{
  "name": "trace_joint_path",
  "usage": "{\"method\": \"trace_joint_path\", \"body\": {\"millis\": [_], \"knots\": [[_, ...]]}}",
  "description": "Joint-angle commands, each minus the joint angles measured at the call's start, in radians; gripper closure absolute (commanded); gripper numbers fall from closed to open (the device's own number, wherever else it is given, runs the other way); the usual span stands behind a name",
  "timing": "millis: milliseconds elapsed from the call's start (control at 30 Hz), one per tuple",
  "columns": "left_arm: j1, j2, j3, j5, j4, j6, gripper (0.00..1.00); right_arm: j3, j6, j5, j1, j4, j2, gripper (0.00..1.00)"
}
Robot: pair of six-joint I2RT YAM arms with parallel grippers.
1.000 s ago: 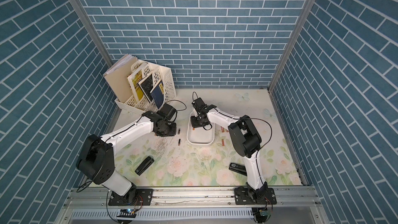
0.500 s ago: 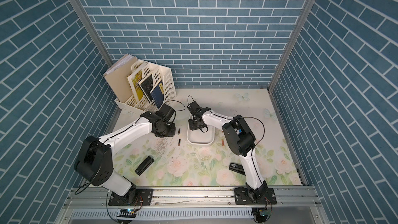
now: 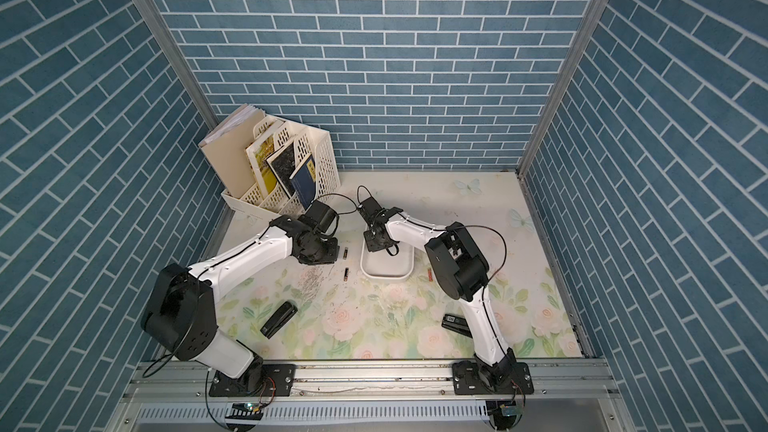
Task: Take the batteries out of the storage box
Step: Pick up the battery from the storage box.
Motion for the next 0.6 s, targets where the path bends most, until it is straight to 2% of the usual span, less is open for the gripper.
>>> {"method": "trace_joint_path", "body": {"millis": [0,367,567], "knots": [[0.006,-0.024,-0.004,0.001,-0.020,0.005,0.66,0.002,-0.031,-0.027,0.004,-0.065,0.055,0.85],[0.006,-0.025,-0.005,-0.004,-0.024,0.007,0.66,-0.011,-0.024,-0.087,0.000,-0.055,0.011,0.89],[0.006,-0.015,-0.007,0.000,-0.018,0.011,0.66,-0.026,-0.020,-0.087,-0.008,-0.075,-0.079,0.89]]}}
